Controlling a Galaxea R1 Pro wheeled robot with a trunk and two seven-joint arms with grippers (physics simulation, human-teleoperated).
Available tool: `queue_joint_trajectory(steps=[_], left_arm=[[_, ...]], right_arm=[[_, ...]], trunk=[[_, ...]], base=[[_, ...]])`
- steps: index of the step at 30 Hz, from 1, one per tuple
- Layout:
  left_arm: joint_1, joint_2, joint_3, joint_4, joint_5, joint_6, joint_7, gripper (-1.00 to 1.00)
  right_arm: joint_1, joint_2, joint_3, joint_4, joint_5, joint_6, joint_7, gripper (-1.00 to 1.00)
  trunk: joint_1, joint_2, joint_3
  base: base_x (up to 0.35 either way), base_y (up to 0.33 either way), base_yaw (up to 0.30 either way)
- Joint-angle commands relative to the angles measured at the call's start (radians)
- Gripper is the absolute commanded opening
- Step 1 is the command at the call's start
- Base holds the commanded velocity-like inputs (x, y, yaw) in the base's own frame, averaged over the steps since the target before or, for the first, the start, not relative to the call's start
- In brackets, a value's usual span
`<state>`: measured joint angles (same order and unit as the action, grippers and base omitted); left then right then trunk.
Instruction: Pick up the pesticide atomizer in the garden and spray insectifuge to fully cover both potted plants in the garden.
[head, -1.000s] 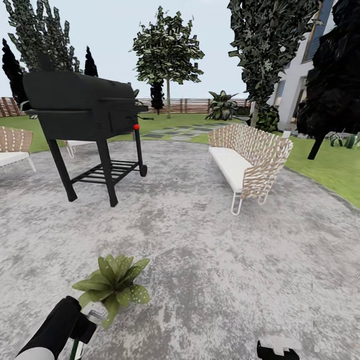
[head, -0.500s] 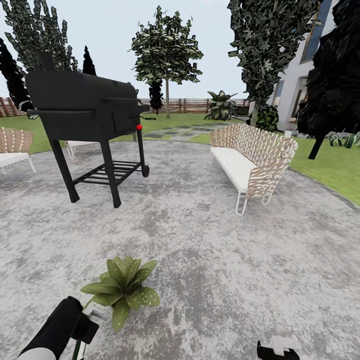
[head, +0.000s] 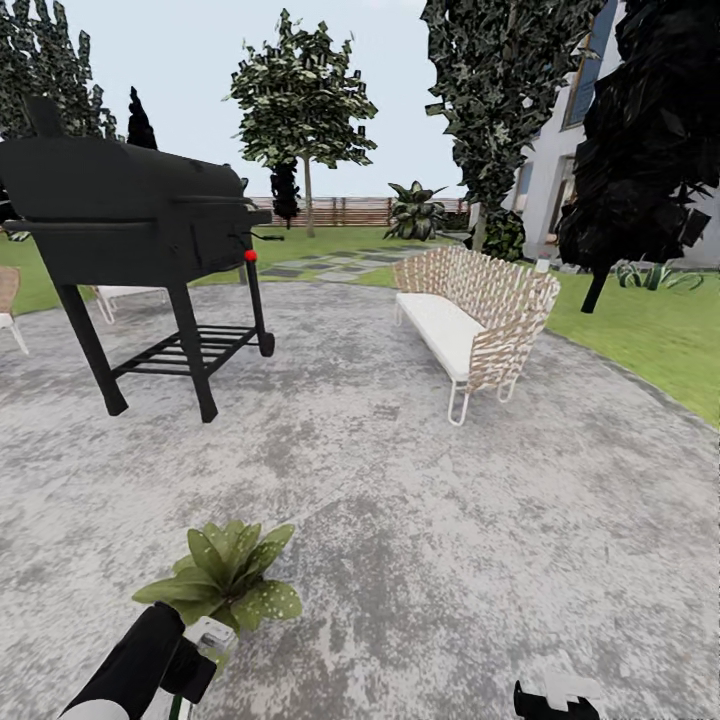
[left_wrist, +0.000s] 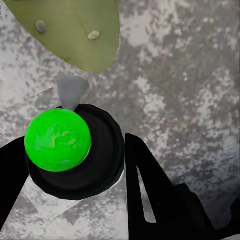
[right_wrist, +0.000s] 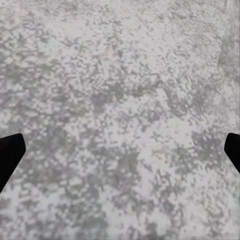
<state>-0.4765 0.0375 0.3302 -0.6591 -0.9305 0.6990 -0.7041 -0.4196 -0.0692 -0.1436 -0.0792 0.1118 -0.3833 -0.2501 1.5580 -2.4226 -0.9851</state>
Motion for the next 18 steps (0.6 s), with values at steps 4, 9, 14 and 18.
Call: queue_joint_trajectory(steps=[4, 9, 14, 18], left_arm=[[0.002, 0.039, 0.015, -0.003, -0.006, 0.002, -0.011, -1.0], [0.004, 0.066, 0.017, 0.002, 0.038, -0.001, -0.012, -1.0], [0.004, 0.094, 0.017, 0.0, 0.082, -0.002, -0.011, -1.0], [0.004, 0.089, 0.018, -0.001, 0.087, -0.004, -0.008, -1.0]], right_arm=[[-0.001, 0.0, -0.008, 0.001, 0.011, -0.003, -0.004, 1.0], [-0.001, 0.0, -0.008, 0.001, 0.01, -0.003, -0.005, 1.0], [-0.001, 0.0, -0.008, 0.001, 0.011, -0.003, -0.005, 1.0], [-0.001, 0.0, -0.007, 0.001, 0.011, -0.003, -0.005, 1.0]], trunk=[[0.0, 0.0, -0.001], [0.0, 0.0, -0.001], [0.0, 0.0, -0.001], [0.0, 0.0, -0.001]], base=[[0.0, 0.0, -0.015], [0.0, 0.0, -0.001], [0.0, 0.0, 0.0], [0.0, 0.0, 0.0]])
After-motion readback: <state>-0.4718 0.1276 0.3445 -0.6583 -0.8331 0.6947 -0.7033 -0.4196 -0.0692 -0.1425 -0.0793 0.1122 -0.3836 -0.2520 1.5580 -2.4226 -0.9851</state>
